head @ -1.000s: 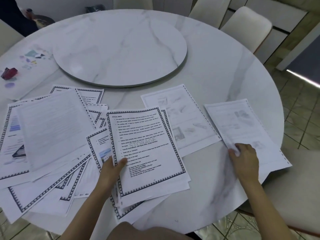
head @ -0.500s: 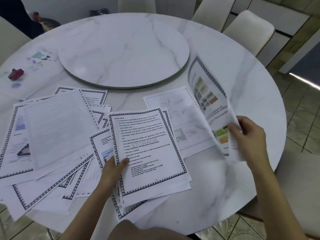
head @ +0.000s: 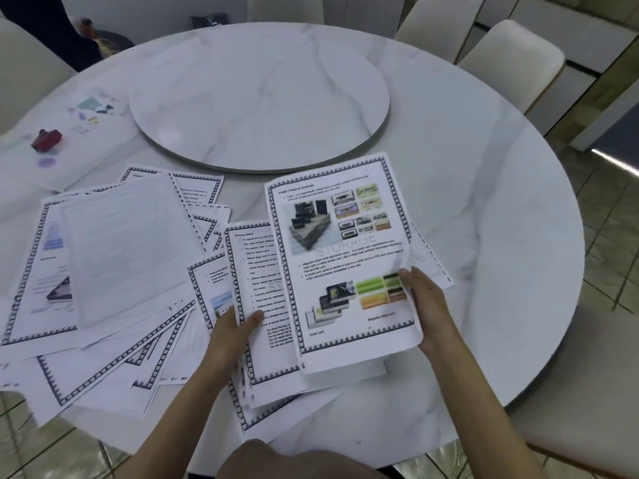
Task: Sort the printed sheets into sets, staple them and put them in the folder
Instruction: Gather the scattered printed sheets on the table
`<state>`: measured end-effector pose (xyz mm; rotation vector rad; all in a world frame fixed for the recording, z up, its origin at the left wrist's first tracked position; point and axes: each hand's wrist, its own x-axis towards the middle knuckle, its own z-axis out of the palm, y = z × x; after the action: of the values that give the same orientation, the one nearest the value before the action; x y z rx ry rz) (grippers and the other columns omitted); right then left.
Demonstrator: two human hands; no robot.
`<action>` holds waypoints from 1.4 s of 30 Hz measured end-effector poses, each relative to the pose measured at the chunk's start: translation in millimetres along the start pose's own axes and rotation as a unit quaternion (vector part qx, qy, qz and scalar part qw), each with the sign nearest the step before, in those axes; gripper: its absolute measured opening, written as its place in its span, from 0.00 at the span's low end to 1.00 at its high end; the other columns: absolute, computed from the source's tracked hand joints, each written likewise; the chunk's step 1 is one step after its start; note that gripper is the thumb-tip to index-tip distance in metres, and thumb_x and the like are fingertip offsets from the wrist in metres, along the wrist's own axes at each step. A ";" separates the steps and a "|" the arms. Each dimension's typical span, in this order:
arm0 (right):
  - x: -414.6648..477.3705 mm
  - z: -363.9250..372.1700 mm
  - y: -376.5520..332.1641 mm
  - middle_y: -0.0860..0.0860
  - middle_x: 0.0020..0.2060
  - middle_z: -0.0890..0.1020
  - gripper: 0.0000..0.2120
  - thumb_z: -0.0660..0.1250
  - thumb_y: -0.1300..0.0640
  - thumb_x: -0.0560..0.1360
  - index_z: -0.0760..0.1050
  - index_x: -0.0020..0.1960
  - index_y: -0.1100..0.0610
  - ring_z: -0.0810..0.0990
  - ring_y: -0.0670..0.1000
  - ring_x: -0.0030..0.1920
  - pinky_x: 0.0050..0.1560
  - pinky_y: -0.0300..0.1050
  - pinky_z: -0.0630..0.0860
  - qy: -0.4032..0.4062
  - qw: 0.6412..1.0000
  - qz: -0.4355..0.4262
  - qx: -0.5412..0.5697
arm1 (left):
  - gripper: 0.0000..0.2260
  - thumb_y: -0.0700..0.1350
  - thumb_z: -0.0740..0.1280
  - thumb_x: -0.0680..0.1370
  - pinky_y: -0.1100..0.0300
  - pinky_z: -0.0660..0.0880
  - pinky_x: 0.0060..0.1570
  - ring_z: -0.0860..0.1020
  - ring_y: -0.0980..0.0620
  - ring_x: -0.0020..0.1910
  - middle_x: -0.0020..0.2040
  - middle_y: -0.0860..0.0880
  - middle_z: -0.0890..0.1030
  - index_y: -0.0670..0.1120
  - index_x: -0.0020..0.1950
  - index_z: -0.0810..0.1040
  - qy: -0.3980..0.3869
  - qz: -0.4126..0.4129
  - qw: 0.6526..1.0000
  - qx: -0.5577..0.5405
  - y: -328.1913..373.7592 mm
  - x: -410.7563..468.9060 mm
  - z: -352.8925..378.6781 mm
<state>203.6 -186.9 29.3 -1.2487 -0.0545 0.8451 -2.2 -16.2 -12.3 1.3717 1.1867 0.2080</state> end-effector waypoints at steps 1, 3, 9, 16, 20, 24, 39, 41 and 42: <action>-0.6 -0.5 4.9 0.58 0.48 0.84 0.15 0.64 0.57 0.70 0.76 0.56 0.61 0.83 0.58 0.45 0.41 0.47 0.81 0.000 1.000 0.007 -0.002 | 0.13 0.46 0.64 0.78 0.47 0.74 0.58 0.79 0.44 0.55 0.58 0.44 0.80 0.45 0.61 0.74 0.001 0.000 1.000 0.001 -0.5 0.3 0.0; -2.1 -1.7 12.6 0.59 0.48 0.84 0.14 0.62 0.59 0.73 0.76 0.57 0.62 0.84 0.57 0.44 0.40 0.47 0.81 0.002 1.000 0.022 -0.006 | 0.13 0.46 0.64 0.78 0.47 0.74 0.59 0.79 0.44 0.55 0.58 0.44 0.80 0.45 0.62 0.74 0.004 -0.001 1.000 0.002 -1.0 0.9 -0.2; -2.7 -4.9 22.3 0.62 0.51 0.82 0.14 0.61 0.61 0.75 0.74 0.59 0.65 0.83 0.58 0.45 0.40 0.49 0.81 0.017 0.998 0.056 -0.008 | 0.14 0.46 0.64 0.78 0.47 0.73 0.59 0.78 0.43 0.56 0.59 0.43 0.79 0.44 0.63 0.74 0.006 -0.001 1.000 0.009 -1.4 2.5 -0.4; -0.7 -11.6 24.4 0.59 0.51 0.83 0.16 0.59 0.53 0.77 0.78 0.57 0.63 0.81 0.59 0.53 0.51 0.50 0.77 0.025 0.992 0.092 -0.078 | 0.15 0.46 0.64 0.78 0.50 0.73 0.58 0.78 0.43 0.57 0.60 0.44 0.79 0.43 0.64 0.74 0.008 0.008 1.000 0.015 -2.8 4.0 -0.1; 4.4 -16.7 19.2 0.53 0.45 0.85 0.17 0.56 0.48 0.79 0.80 0.52 0.57 0.83 0.52 0.45 0.43 0.45 0.76 0.038 0.985 0.106 -0.128 | 0.15 0.45 0.64 0.78 0.49 0.73 0.59 0.77 0.43 0.58 0.61 0.43 0.78 0.43 0.64 0.74 0.008 0.013 1.000 0.018 -3.3 3.5 0.1; 8.0 -16.6 20.7 0.54 0.45 0.85 0.08 0.62 0.58 0.77 0.79 0.51 0.59 0.84 0.49 0.40 0.38 0.41 0.79 0.025 0.964 0.085 -0.249 | 0.16 0.45 0.63 0.78 0.48 0.72 0.61 0.76 0.44 0.59 0.62 0.44 0.78 0.44 0.65 0.73 0.009 0.031 0.999 0.029 -3.6 2.8 0.8; 26.1 -51.3 6.1 0.54 0.43 0.81 0.06 0.63 0.62 0.76 0.77 0.45 0.54 0.80 0.57 0.48 0.53 0.49 0.75 0.194 0.908 -0.059 -0.367 | 0.14 0.40 0.60 0.79 0.58 0.72 0.51 0.76 0.48 0.54 0.57 0.47 0.75 0.43 0.65 0.70 0.221 0.177 0.947 -0.150 46.1 -8.3 -55.3; 25.9 -51.0 7.7 0.53 0.43 0.81 0.05 0.62 0.63 0.76 0.76 0.45 0.55 0.80 0.57 0.48 0.52 0.47 0.74 0.191 0.909 -0.056 -0.367 | 0.13 0.40 0.60 0.80 0.54 0.72 0.56 0.75 0.48 0.56 0.59 0.48 0.75 0.45 0.65 0.70 0.242 0.179 0.937 -0.174 48.0 -6.8 -65.4; 25.2 -48.5 9.0 0.53 0.43 0.81 0.05 0.62 0.63 0.76 0.76 0.45 0.55 0.80 0.56 0.47 0.51 0.47 0.74 0.184 0.910 -0.053 -0.367 | 0.13 0.41 0.60 0.80 0.54 0.72 0.57 0.75 0.49 0.57 0.59 0.49 0.75 0.47 0.64 0.70 0.248 0.179 0.933 -0.187 48.9 -7.5 -68.5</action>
<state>239.5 -210.7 -5.7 -2.0800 -0.1450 0.4804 -31.5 35.4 47.9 1.2147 1.2090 1.0406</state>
